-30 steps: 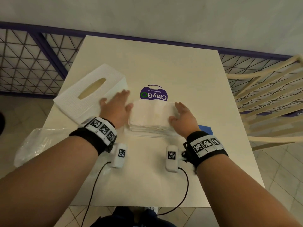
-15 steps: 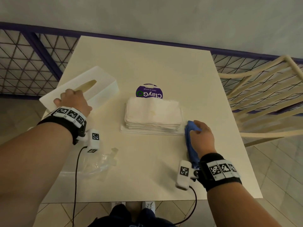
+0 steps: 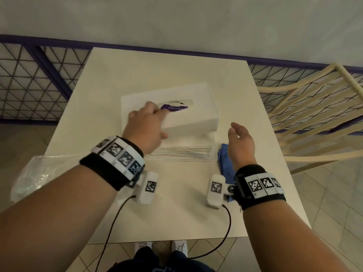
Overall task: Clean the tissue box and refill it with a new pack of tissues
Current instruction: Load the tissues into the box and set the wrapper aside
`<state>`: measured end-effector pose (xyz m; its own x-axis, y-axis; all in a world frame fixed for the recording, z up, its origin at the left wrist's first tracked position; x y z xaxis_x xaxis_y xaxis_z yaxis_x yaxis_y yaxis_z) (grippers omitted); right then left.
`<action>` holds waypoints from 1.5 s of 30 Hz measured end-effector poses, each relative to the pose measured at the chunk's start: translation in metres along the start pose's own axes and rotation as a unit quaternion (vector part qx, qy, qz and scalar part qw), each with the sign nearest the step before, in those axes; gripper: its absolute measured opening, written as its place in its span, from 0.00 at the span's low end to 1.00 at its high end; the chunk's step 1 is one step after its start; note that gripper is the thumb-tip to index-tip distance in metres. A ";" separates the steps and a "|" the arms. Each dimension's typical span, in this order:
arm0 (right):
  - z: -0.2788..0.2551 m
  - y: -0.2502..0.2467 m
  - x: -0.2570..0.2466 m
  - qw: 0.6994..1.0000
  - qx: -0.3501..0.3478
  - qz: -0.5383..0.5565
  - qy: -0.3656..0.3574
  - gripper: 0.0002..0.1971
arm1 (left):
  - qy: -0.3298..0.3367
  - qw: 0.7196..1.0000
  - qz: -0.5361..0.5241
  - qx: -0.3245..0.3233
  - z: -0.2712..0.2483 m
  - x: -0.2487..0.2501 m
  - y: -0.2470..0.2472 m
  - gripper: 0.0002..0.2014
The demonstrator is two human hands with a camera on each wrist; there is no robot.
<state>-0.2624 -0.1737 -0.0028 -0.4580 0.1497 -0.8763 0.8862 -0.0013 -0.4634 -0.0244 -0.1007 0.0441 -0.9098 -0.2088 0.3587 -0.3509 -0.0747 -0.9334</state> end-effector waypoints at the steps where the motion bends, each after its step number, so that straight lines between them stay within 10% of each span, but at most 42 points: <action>1: 0.000 0.002 -0.001 1.000 -0.001 0.009 0.003 0.18 | 0.022 1.000 0.011 -0.008 -0.003 0.008 0.010 0.29; 15: 0.000 0.019 0.016 0.995 -0.083 -0.009 0.053 0.23 | 0.048 0.995 -0.073 -0.044 -0.006 -0.007 0.076 0.32; 19: 0.003 0.018 0.015 0.994 -0.090 -0.055 0.032 0.23 | -0.109 0.980 -0.137 0.091 -0.009 -0.037 0.066 0.25; 23: 0.004 0.020 0.010 0.985 -0.128 -0.117 0.021 0.24 | -0.244 0.948 -0.200 -0.034 -0.012 -0.056 0.066 0.26; 45: 0.004 0.014 0.005 0.970 -0.151 -0.192 -0.002 0.28 | -0.216 0.952 -0.216 -0.026 -0.026 -0.064 0.055 0.28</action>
<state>-0.2521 -0.1768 -0.0143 -0.7579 0.0789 -0.6476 0.6305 0.3437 -0.6960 0.0089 -0.0659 -0.0300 -0.5062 -0.5524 0.6623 -0.6917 -0.1987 -0.6944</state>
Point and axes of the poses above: each hand's wrist, its own z-axis towards the middle knuckle, its own y-axis out of the palm, x = y × z, the point moved 2 cm from there along z, towards the middle knuckle, and after that the axes turned 1 degree about -y, right-handed, at the moved point
